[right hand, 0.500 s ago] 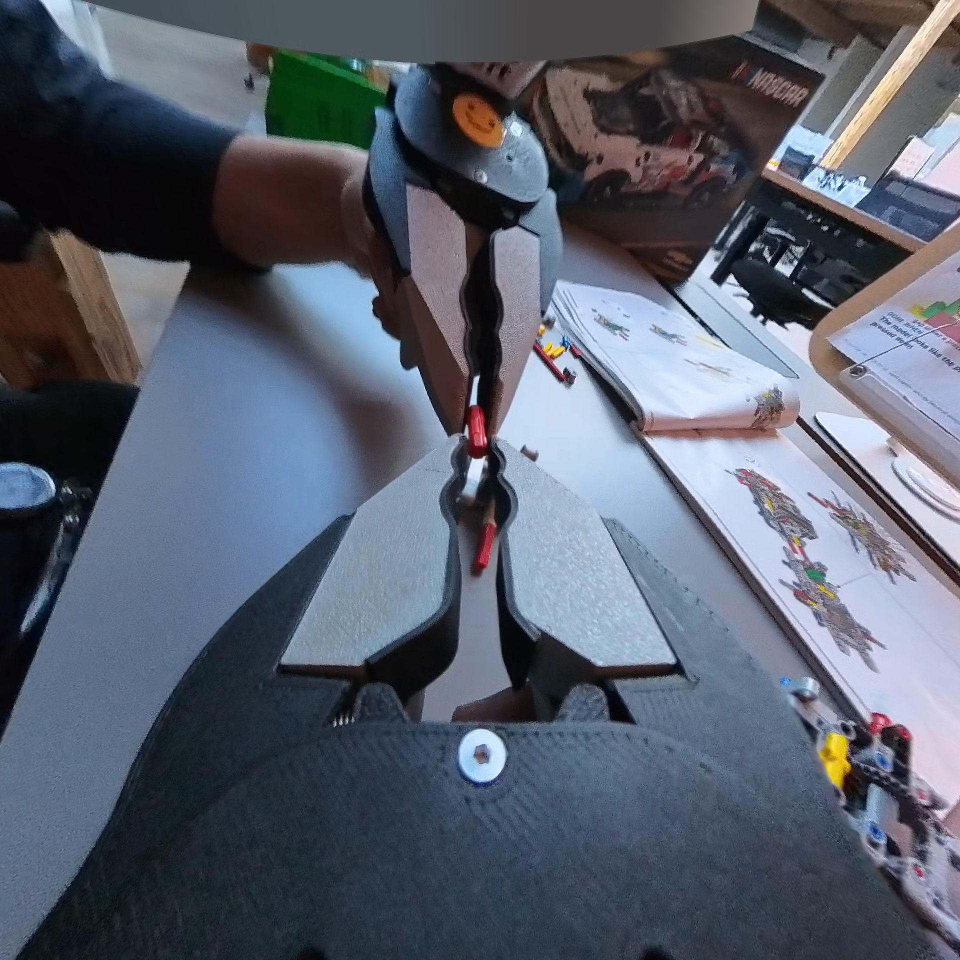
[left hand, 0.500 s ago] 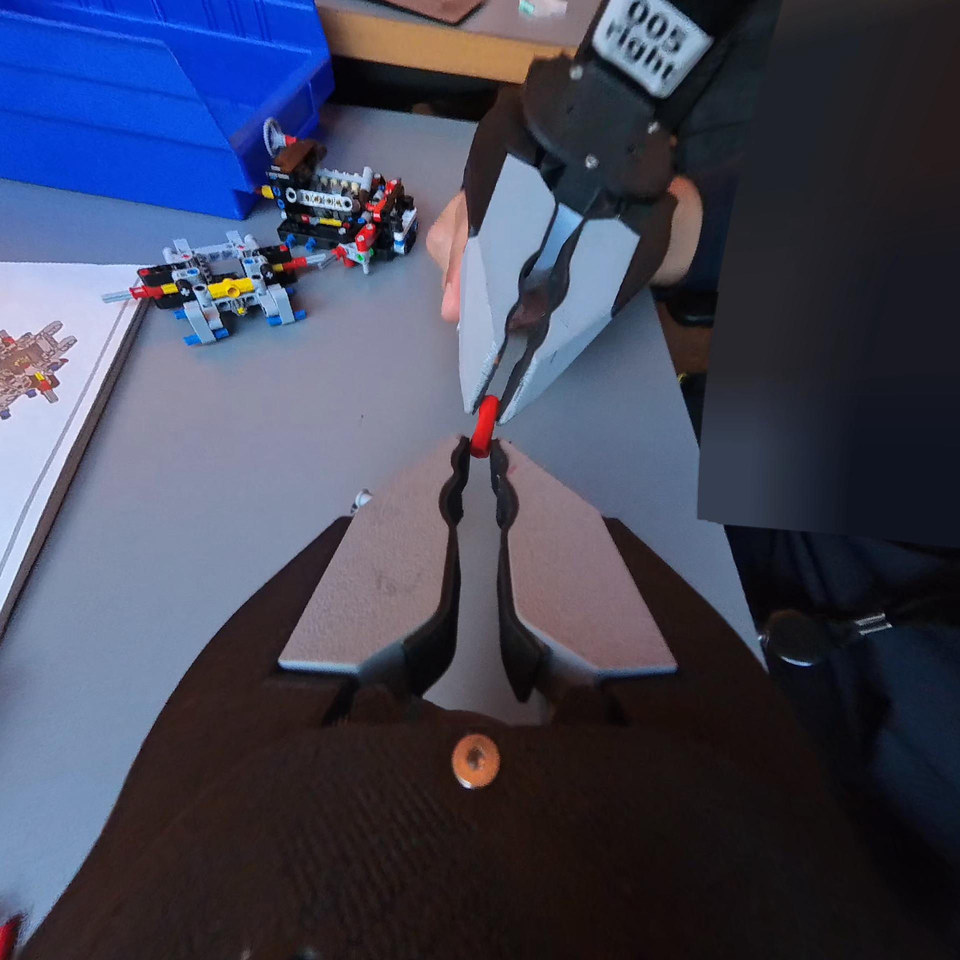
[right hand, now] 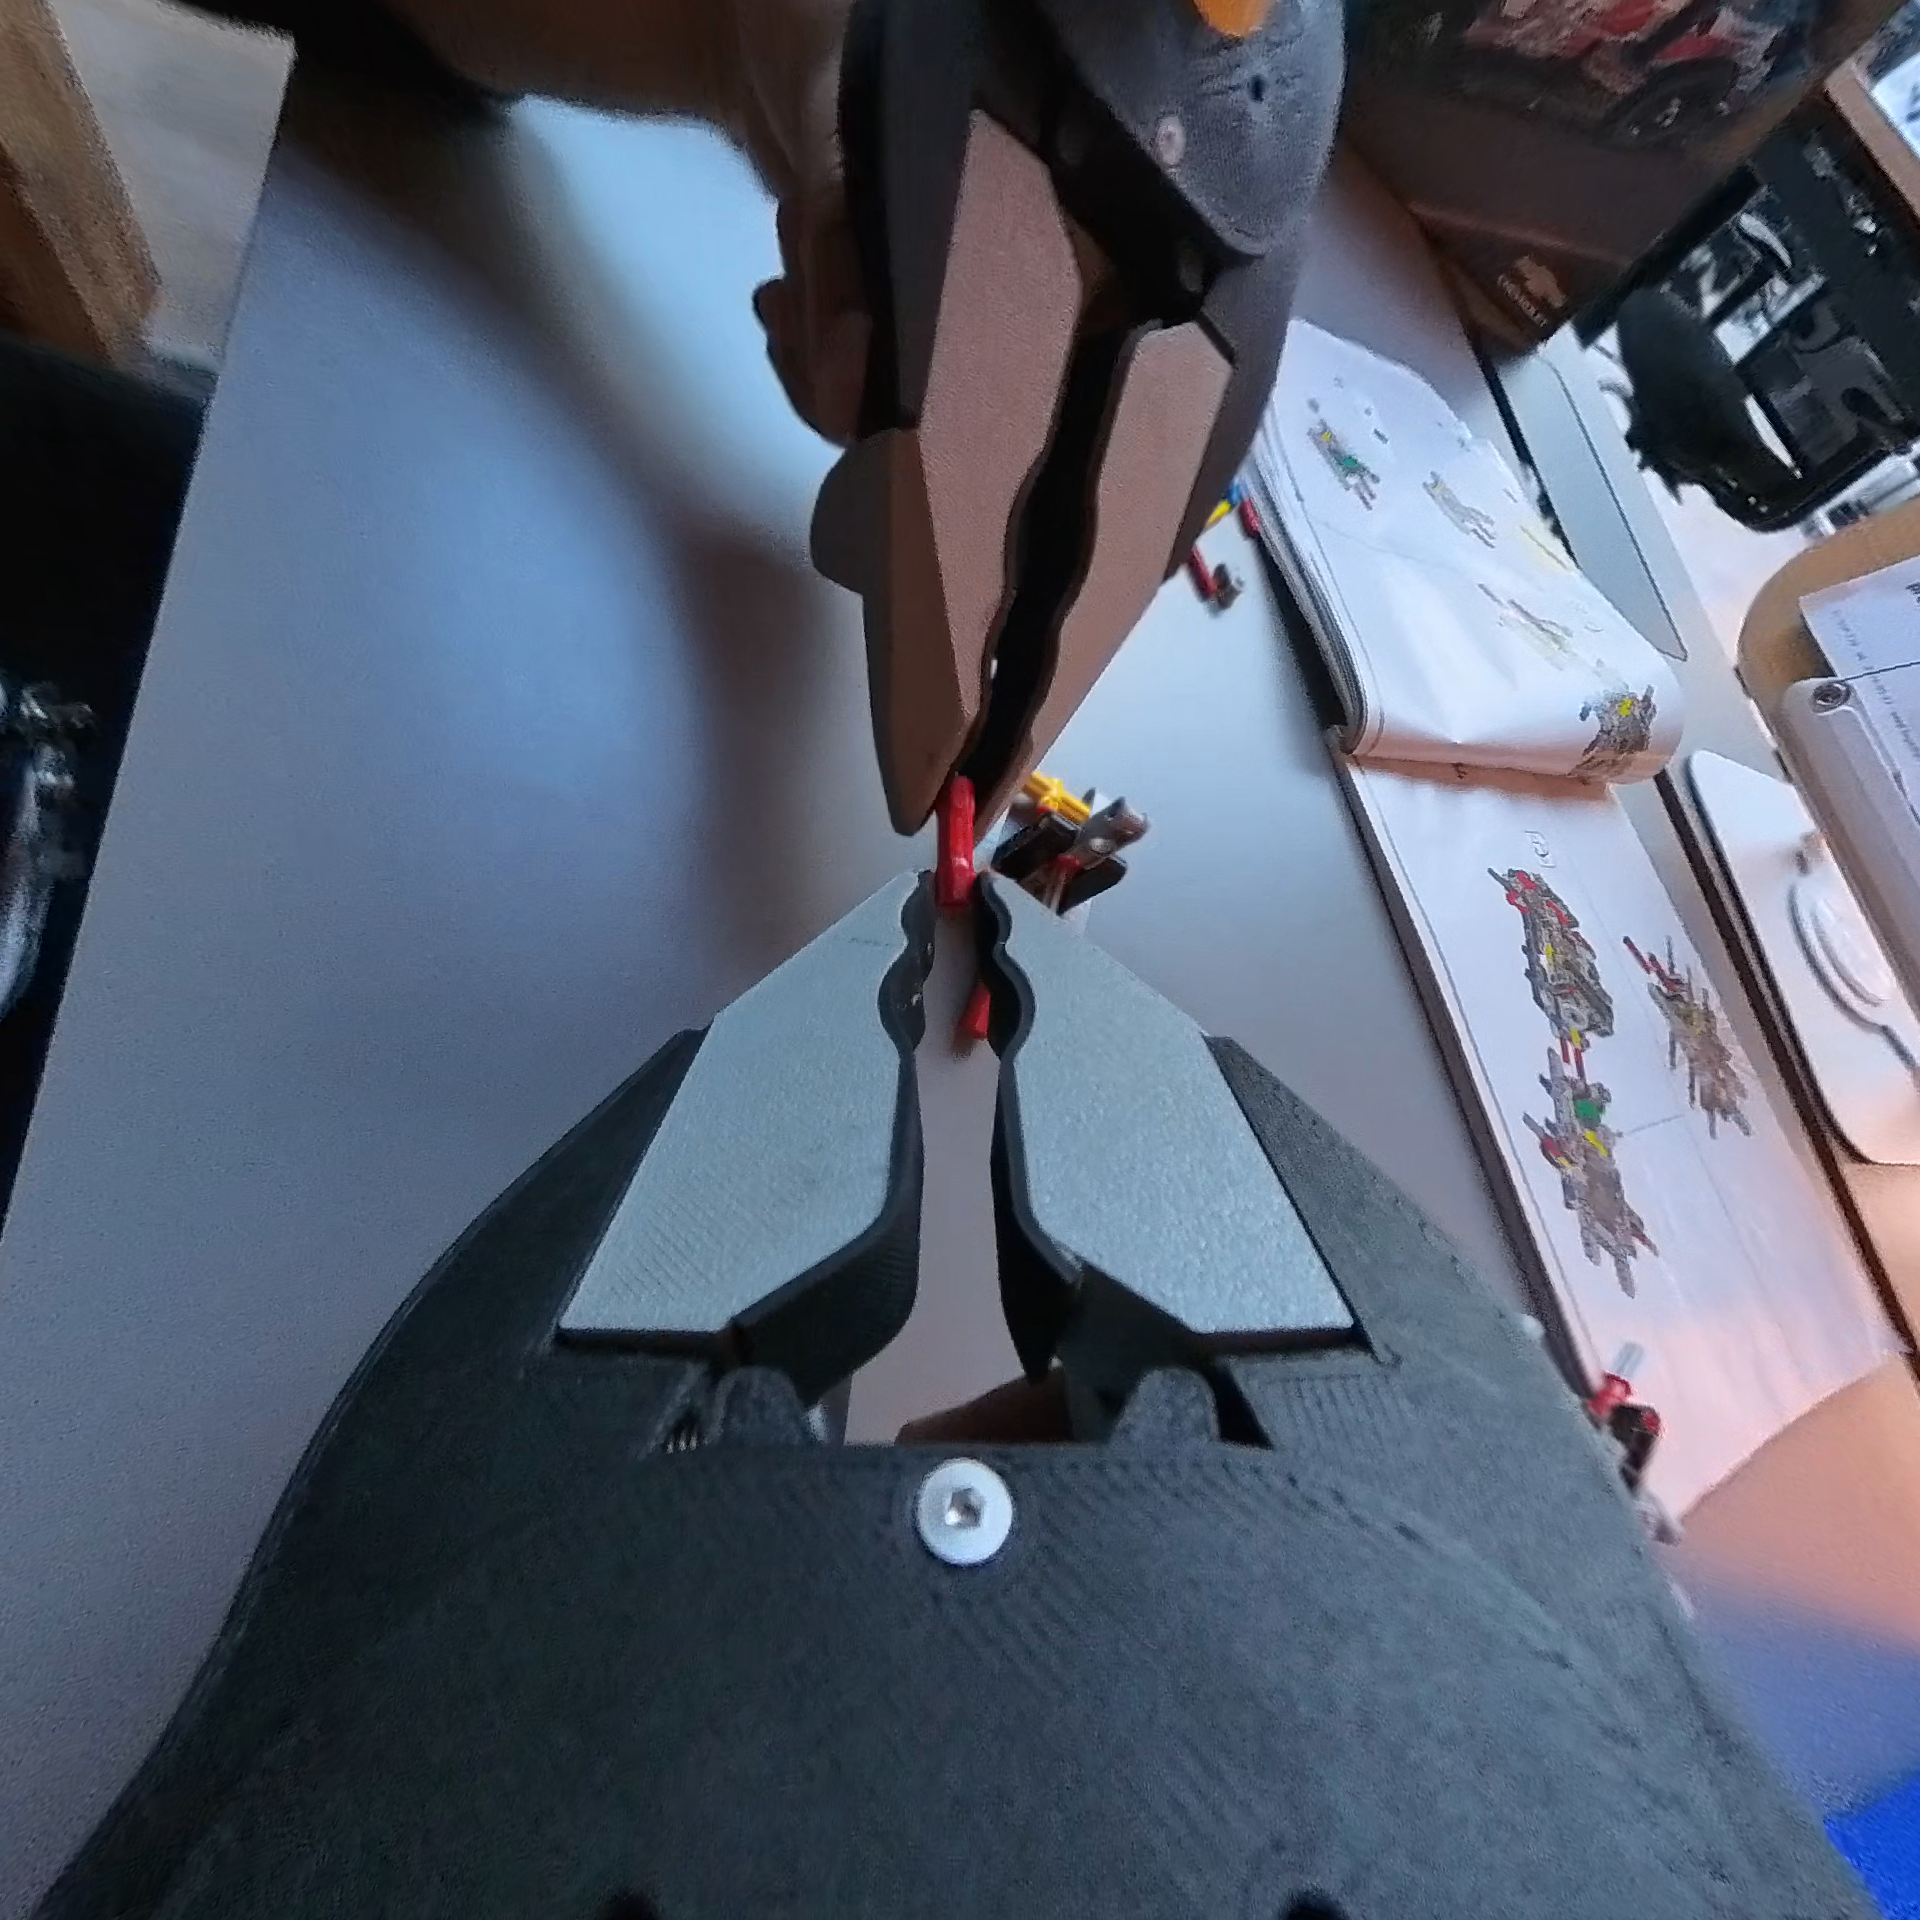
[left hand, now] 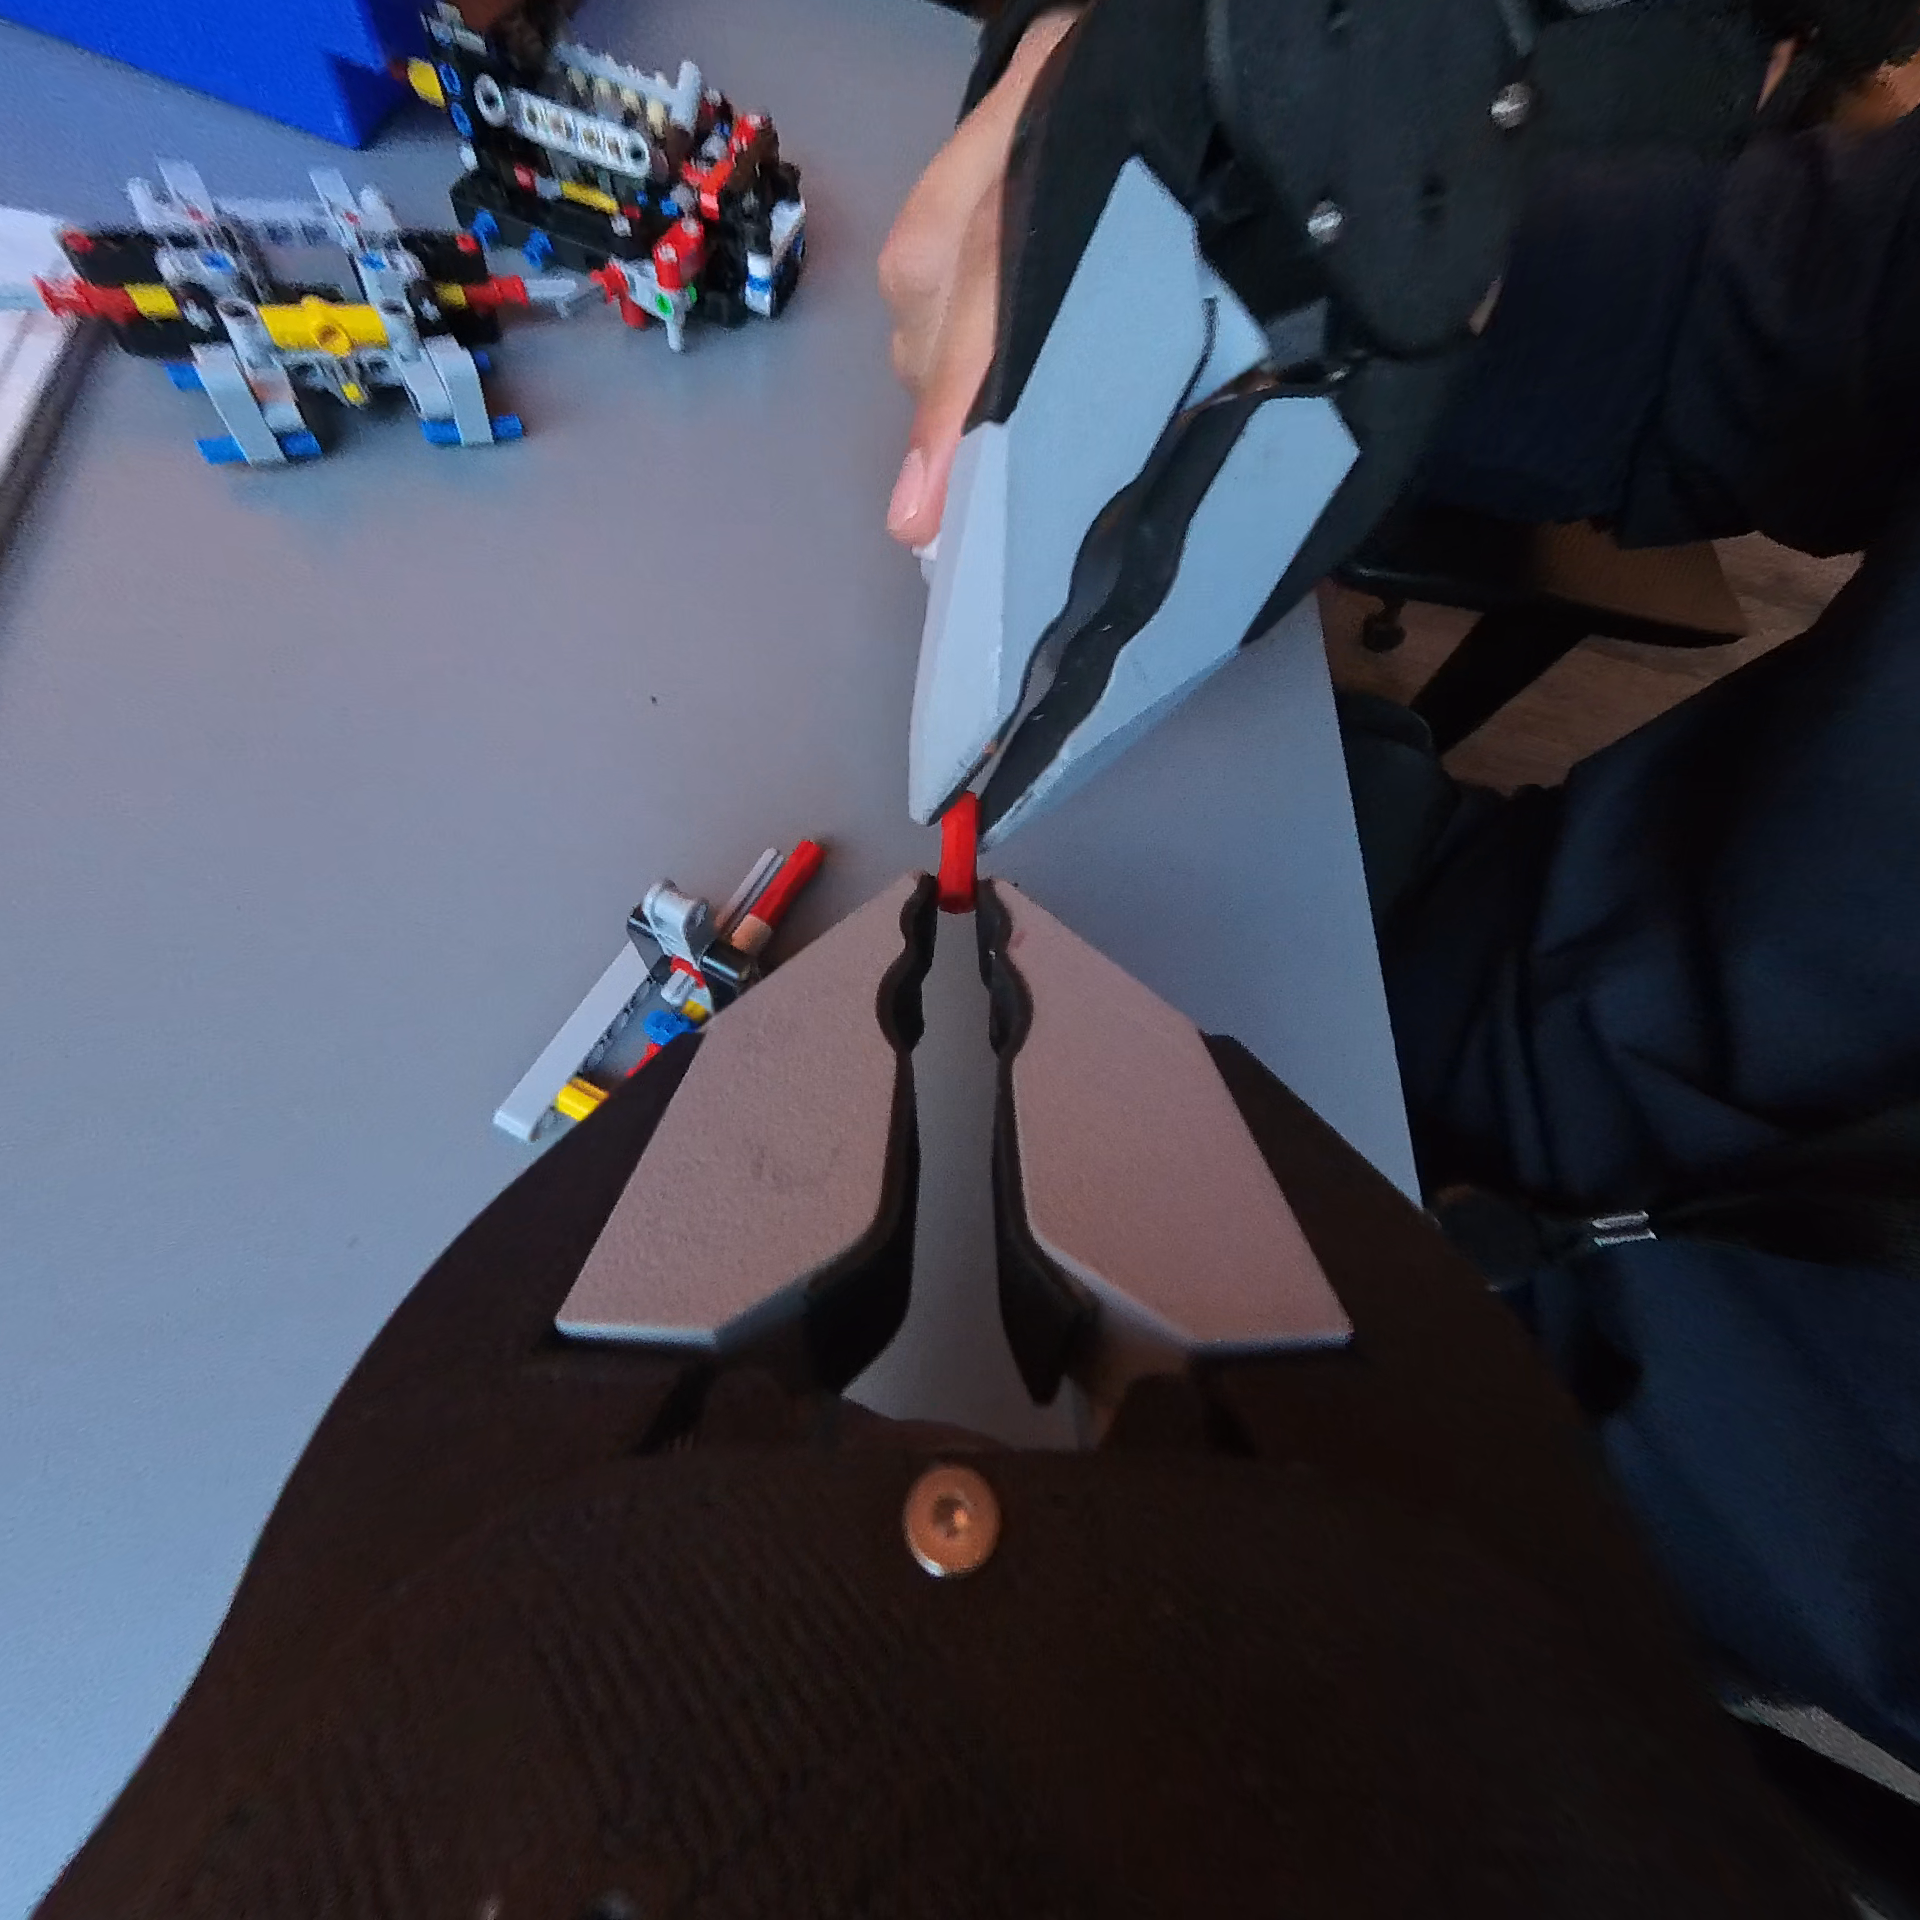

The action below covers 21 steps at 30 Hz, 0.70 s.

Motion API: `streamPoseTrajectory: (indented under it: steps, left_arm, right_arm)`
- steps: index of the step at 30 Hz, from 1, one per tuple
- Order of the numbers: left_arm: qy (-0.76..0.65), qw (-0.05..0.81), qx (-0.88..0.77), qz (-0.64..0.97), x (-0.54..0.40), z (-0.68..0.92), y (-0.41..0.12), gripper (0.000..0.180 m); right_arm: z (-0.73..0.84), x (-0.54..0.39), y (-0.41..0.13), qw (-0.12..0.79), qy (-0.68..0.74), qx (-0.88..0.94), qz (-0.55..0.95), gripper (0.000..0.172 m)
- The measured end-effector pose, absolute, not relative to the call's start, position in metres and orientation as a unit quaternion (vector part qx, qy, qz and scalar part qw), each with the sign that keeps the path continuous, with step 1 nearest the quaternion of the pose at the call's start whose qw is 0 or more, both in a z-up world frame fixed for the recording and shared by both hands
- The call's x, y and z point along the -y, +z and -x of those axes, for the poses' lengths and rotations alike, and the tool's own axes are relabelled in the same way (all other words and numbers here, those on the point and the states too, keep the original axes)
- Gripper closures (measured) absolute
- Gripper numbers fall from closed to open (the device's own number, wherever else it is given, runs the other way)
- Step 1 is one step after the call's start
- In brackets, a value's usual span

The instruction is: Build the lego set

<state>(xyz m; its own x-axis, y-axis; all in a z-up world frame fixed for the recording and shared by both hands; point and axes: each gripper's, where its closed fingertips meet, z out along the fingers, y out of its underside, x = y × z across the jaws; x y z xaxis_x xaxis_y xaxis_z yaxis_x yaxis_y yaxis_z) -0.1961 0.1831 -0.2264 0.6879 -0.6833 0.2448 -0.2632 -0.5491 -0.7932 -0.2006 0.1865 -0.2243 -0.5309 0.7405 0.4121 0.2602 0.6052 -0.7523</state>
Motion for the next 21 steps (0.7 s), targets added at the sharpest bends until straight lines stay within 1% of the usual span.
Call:
streamPoseTrajectory:
  steps: [5,9,14,19,21]
  left_arm:
    - [-0.253,0.423,-0.285,0.822,-0.187,0.207,-0.212,0.157]
    - [-0.241,0.437,-0.284,0.819,-0.189,0.212,-0.208,0.157]
    - [-0.22,0.438,-0.281,0.825,-0.191,0.22,-0.211,0.157]
    - [-0.19,0.432,-0.263,0.841,-0.194,0.246,-0.22,0.147]
    - [-0.191,0.434,-0.259,0.842,-0.196,0.252,-0.221,0.144]
  right_arm:
    - [0.195,-0.199,-0.202,0.384,0.436,0.751,0.314,0.168]
    - [0.189,-0.201,-0.19,0.381,0.484,0.724,0.311,0.168]
    - [0.189,-0.201,-0.193,0.376,0.482,0.727,0.313,0.168]
    - [0.191,-0.205,-0.197,0.374,0.466,0.731,0.331,0.168]
    - [0.194,-0.215,-0.205,0.375,0.431,0.737,0.362,0.168]
